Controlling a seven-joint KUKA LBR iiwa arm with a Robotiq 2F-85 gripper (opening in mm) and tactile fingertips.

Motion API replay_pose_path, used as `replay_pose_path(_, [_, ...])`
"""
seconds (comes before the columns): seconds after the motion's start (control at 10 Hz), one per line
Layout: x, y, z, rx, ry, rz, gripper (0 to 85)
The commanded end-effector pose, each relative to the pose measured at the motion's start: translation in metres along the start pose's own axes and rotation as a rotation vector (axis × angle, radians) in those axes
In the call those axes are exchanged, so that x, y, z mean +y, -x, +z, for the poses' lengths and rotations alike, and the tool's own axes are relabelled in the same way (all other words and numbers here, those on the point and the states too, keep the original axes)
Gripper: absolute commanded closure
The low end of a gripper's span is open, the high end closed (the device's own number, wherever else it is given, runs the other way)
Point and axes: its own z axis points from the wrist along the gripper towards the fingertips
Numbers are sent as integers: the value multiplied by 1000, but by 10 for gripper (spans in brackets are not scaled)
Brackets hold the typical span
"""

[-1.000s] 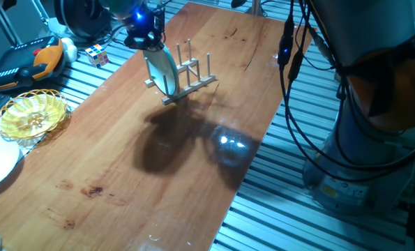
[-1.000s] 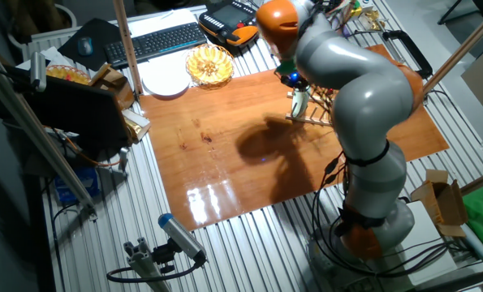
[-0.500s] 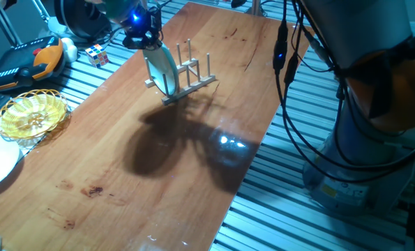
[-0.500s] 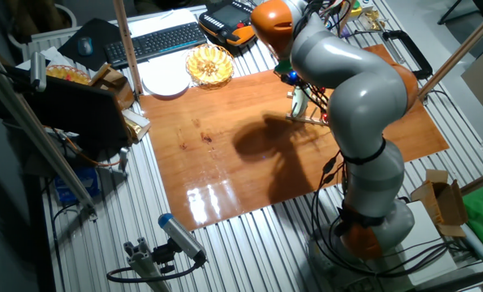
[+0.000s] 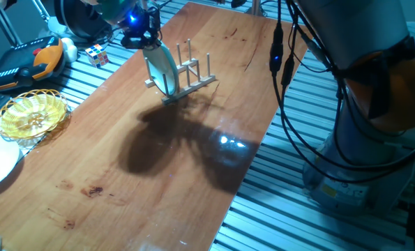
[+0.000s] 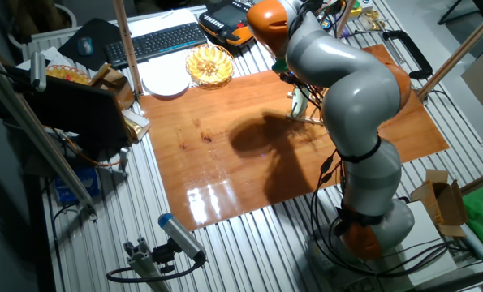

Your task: Take the dish off the dish rack

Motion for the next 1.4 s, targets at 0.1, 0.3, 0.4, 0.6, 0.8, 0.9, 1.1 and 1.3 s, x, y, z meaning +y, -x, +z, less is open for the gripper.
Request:
replay_pose_path(0.1, [1, 1, 1, -20, 9, 9, 380])
replay_pose_path(0.3, [2, 2, 1, -35, 4, 16, 340])
replay_pose_path(0.4, [2, 2, 2, -36, 6, 17, 337])
replay_pose_path(0.6, [2, 2, 2, -34, 12, 15, 337])
replay_pose_path(0.8, [3, 2, 2, -28, 24, 5, 337])
replay_pose_path(0.9, [3, 2, 2, -29, 23, 3, 340])
replay_pose_path(1.1, [3, 2, 2, -28, 34, 1, 347])
replay_pose_path(1.3, [3, 2, 2, -56, 30, -1, 347])
